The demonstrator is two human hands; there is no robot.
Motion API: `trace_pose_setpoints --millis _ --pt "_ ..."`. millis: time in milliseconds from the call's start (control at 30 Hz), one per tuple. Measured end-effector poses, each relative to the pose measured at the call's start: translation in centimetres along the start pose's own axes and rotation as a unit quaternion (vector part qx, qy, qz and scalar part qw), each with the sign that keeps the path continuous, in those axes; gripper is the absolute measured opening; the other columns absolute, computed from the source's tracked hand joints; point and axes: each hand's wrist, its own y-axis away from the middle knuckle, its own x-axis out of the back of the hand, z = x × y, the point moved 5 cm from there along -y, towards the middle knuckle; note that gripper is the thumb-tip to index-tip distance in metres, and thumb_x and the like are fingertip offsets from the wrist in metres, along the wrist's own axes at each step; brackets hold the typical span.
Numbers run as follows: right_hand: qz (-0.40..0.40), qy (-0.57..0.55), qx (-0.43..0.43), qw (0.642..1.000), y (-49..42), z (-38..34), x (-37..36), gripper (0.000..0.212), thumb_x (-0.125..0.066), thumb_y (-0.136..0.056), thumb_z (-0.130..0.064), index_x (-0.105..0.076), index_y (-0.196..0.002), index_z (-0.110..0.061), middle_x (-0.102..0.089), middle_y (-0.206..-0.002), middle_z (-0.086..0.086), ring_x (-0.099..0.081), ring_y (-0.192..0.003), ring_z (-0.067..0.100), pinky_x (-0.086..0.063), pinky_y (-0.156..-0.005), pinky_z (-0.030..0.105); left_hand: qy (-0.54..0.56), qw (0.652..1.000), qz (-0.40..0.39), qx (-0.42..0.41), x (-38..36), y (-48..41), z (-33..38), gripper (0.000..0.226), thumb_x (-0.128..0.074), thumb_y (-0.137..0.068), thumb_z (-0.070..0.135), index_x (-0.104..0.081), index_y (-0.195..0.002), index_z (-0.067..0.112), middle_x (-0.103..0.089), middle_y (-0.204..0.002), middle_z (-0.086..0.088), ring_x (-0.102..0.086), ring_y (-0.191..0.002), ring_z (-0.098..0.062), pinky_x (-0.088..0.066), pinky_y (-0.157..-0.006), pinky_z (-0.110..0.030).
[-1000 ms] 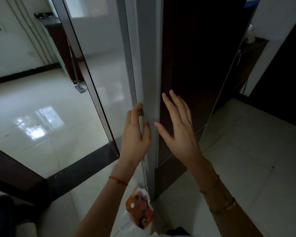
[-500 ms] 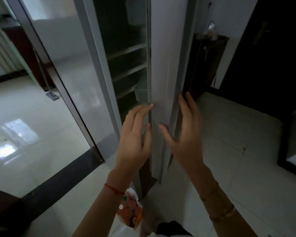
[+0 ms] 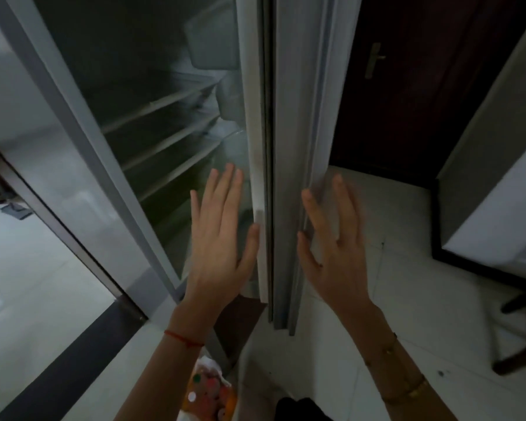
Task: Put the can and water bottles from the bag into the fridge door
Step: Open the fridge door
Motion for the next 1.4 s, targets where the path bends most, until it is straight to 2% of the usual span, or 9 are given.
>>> trace_pose_setpoints --millis 100,167,300,500,600,733,1000,1333,1400 --pt "0.016 0.039 0.002 0.999 0.3 1.4 1.2 0.064 -0.061 -0.088 -0.007 -0.034 -0.145 -0.018 -0.023 -0.152 0.013 -0.027 -0.141 0.042 -0.023 -0.119 0.042 0.002 1.0 -0.013 -0.02 -0.8 -0.5 0.8 0.065 -0.043 -0.099 0.027 -0.016 -0.156 0.009 -0.012 -0.166 -0.005 -0.006 -0.155 -0.024 -0.005 -0.123 -0.058" --pt "0.018 0.059 -0.001 0.998 0.3 2.3 1.8 0.055 -0.058 -0.089 -0.001 -0.044 -0.141 -0.015 -0.026 -0.152 0.012 -0.027 -0.14 0.043 -0.027 -0.117 0.048 0.013 0.999 -0.026 -0.032 -1.5 -0.7 1.3 0.066 -0.044 -0.099 0.026 -0.015 -0.156 0.01 -0.01 -0.166 -0.003 -0.004 -0.155 -0.024 -0.003 -0.123 -0.057" --pt "0.008 0.087 -0.032 0.996 0.2 4.3 2.7 0.054 -0.053 -0.088 0.008 -0.048 -0.139 -0.011 -0.029 -0.153 0.015 -0.023 -0.143 0.043 -0.031 -0.11 0.058 0.021 0.997 -0.047 -0.05 -3.1 -1.3 2.6 0.065 -0.046 -0.099 0.024 -0.018 -0.156 0.009 -0.011 -0.166 -0.004 -0.003 -0.155 -0.022 -0.001 -0.124 -0.054" --pt "-0.014 0.106 -0.081 0.991 0.2 6.8 4.1 0.051 -0.056 -0.092 -0.008 -0.044 -0.141 -0.009 -0.024 -0.154 0.015 -0.017 -0.146 0.039 -0.026 -0.115 0.055 0.036 0.994 -0.057 -0.085 -5.6 -2.5 4.5 0.064 -0.044 -0.1 0.024 -0.018 -0.156 0.008 -0.011 -0.166 -0.006 -0.003 -0.155 -0.022 -0.006 -0.122 -0.06" --pt "-0.041 0.106 -0.108 0.988 0.1 7.9 4.5 0.054 -0.055 -0.094 -0.021 -0.039 -0.144 -0.009 -0.018 -0.157 0.013 -0.011 -0.148 0.036 -0.013 -0.123 0.042 0.039 0.993 -0.057 -0.097 -6.5 -3.2 5.5 0.066 -0.048 -0.098 0.023 -0.018 -0.156 0.007 -0.013 -0.166 -0.009 -0.004 -0.155 -0.024 -0.008 -0.121 -0.062" --pt "-0.066 0.079 -0.155 0.983 -0.1 9.8 4.7 0.062 -0.054 -0.095 -0.032 -0.03 -0.149 -0.015 -0.005 -0.161 0.003 0.0 -0.15 0.029 -0.004 -0.123 0.031 0.041 0.993 -0.059 -0.097 -8.0 -4.2 6.6 0.069 -0.052 -0.098 0.022 -0.018 -0.156 0.008 -0.014 -0.166 -0.009 -0.002 -0.155 -0.023 -0.008 -0.121 -0.062" --pt "-0.091 0.027 -0.201 0.975 -0.6 15.5 5.3 0.071 -0.054 -0.094 -0.039 -0.018 -0.152 -0.02 0.01 -0.161 -0.008 0.01 -0.15 0.018 -0.016 -0.122 0.041 0.033 0.995 -0.05 -0.08 -11.6 -6.3 9.6 0.069 -0.051 -0.098 0.023 -0.017 -0.156 0.008 -0.012 -0.166 -0.006 -0.002 -0.155 -0.022 -0.006 -0.122 -0.06" --pt "-0.093 -0.071 -0.205 0.972 -2.3 25.0 5.8 0.078 -0.058 -0.091 -0.036 -0.014 -0.152 -0.016 0.011 -0.162 -0.005 0.005 -0.15 0.013 -0.006 -0.12 0.023 0.037 0.998 -0.042 -0.033 -18.0 -8.6 13.6 0.072 -0.051 -0.097 0.021 -0.013 -0.157 0.01 -0.013 -0.166 -0.005 -0.002 -0.155 -0.02 -0.001 -0.124 -0.052" --pt "-0.094 -0.084 -0.193 0.973 -2.7 27.0 5.6 0.079 -0.059 -0.091 -0.035 -0.014 -0.152 -0.012 0.008 -0.162 0.001 0.001 -0.151 0.017 -0.008 -0.123 0.029 0.029 0.999 -0.039 -0.025 -19.4 -9.1 14.4 0.071 -0.05 -0.097 0.022 -0.014 -0.157 0.01 -0.013 -0.166 -0.005 -0.002 -0.155 -0.019 -0.001 -0.124 -0.051"
